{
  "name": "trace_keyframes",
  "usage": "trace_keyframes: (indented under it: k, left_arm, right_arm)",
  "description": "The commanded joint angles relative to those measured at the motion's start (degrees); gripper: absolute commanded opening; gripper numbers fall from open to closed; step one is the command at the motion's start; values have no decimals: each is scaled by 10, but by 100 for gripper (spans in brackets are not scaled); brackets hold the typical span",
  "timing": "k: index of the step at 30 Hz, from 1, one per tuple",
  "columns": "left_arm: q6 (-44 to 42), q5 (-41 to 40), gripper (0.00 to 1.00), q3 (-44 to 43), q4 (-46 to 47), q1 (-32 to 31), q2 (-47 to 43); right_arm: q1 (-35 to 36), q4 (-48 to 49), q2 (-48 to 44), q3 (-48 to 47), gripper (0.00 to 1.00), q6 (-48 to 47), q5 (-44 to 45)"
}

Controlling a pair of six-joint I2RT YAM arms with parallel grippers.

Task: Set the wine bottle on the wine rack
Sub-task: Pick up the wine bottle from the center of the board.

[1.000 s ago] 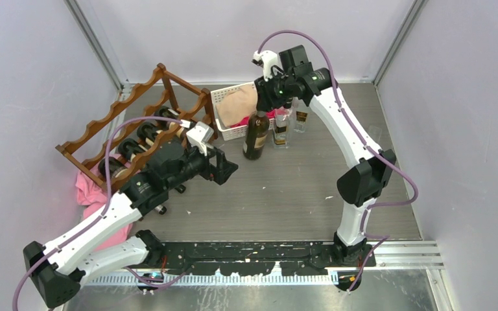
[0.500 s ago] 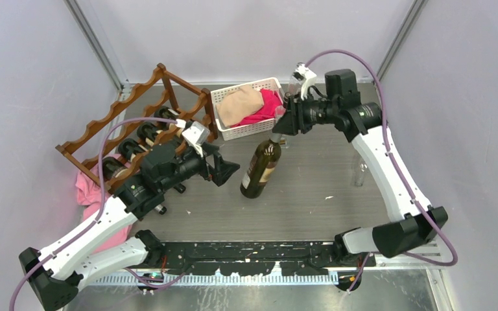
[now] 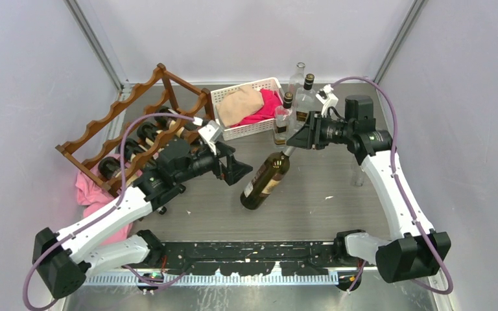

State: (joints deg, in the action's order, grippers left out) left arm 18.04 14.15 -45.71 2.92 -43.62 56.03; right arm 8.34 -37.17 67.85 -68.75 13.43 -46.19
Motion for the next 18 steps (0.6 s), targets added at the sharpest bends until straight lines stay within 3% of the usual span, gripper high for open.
trace_keyframes:
  k: [1,12,18]
  left_arm:
    - [-15,73,97,6,76,3,31]
    - [-37,187,96,11,175,3,144]
    - [-98,202,97,22,181,3,180]
  right_arm:
    - [-27,98,-45,25,1,84,-63]
    - [-76,135,-69,84,1,123,-77]
    - [-77,145,-69,78,1,134,-83]
